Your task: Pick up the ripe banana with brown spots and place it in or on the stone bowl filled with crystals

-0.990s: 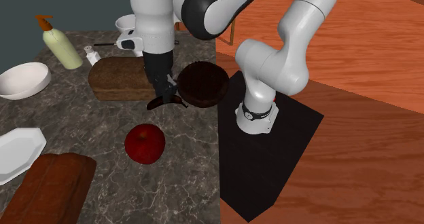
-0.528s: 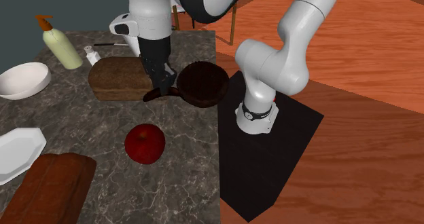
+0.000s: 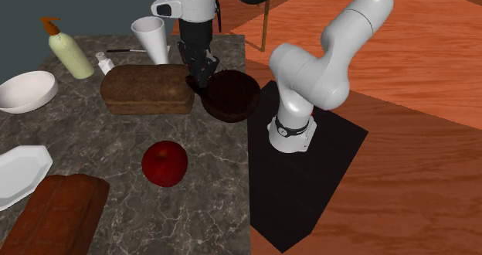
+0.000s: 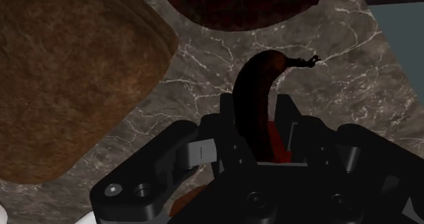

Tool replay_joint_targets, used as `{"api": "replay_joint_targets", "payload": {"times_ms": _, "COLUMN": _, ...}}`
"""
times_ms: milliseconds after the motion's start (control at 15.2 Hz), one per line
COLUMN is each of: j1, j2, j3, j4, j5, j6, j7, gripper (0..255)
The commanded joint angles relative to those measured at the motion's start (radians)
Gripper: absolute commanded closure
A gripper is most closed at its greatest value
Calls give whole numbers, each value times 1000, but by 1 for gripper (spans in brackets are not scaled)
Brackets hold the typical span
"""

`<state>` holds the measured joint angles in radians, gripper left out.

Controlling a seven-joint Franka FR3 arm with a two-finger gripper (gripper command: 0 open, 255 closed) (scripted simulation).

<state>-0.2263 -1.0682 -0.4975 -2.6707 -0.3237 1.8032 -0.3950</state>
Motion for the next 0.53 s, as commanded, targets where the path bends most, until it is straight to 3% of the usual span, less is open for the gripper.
{"api": "replay_joint_targets", "payload": {"times_ms": 0, "j1": -43, "j2": -72, "j3": -8, "j4": -12, "j5": -19, "j6": -63, "j7": -35, "gripper": 255}}
{"api": "replay_joint_targets", "payload": {"times_ms": 396, "j1": -173, "j2": -243, "j3": -74, "j4": -3, "j5": -98, "j6": -242, "j7": -177, "gripper": 255}}
{"api": "replay_joint_targets", "payload": {"times_ms": 462, "j1": -178, "j2": -247, "j3": -81, "j4": -17, "j5": -104, "j6": -233, "j7": -178, "gripper": 255}}
